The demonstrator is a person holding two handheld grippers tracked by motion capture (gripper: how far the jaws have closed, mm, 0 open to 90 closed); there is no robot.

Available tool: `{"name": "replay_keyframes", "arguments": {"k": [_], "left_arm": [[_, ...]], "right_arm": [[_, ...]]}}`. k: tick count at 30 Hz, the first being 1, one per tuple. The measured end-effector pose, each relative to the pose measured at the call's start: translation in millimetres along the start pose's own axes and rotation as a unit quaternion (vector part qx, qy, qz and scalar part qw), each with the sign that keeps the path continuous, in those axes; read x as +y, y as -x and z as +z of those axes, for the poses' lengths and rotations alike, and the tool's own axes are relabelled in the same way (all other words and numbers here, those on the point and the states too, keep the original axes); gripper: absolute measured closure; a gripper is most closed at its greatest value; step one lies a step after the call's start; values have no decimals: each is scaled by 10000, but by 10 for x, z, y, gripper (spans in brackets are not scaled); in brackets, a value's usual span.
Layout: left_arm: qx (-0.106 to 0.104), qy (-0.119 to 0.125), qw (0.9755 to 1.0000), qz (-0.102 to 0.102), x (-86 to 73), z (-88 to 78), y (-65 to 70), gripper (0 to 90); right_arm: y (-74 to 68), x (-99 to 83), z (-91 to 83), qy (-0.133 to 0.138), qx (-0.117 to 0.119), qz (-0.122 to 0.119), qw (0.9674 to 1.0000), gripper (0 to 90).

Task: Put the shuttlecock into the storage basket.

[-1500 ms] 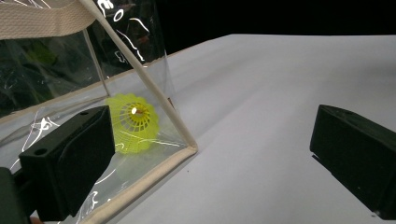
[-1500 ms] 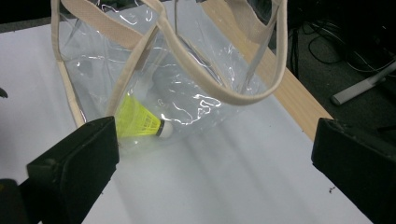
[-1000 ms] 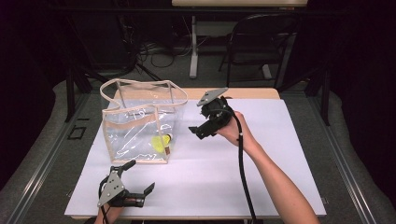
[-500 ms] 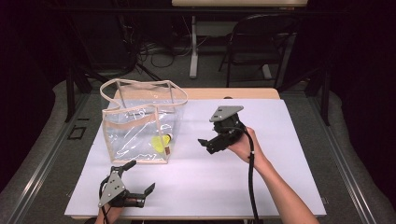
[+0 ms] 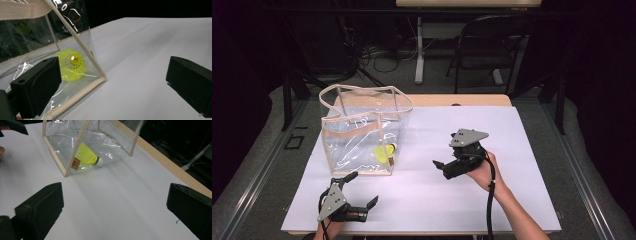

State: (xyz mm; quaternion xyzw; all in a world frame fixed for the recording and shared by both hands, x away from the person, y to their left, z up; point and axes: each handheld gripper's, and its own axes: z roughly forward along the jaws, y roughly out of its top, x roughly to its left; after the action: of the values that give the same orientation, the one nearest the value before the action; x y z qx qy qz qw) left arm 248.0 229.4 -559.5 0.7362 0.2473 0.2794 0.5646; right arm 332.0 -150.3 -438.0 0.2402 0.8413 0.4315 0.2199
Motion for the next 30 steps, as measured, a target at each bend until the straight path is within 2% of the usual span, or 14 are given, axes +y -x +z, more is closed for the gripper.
{"name": "replay_keyframes", "arguments": {"k": [10,30], "left_arm": [[-6,-3,10000,2,0,0,0,0],[-5,-5,10000,6,-1,-2,2,0]], "right_arm": [[-60,-273,-140,179,-95,141,9997,7],[-229,-712,-299,317,-277,97,9991,10]]}}
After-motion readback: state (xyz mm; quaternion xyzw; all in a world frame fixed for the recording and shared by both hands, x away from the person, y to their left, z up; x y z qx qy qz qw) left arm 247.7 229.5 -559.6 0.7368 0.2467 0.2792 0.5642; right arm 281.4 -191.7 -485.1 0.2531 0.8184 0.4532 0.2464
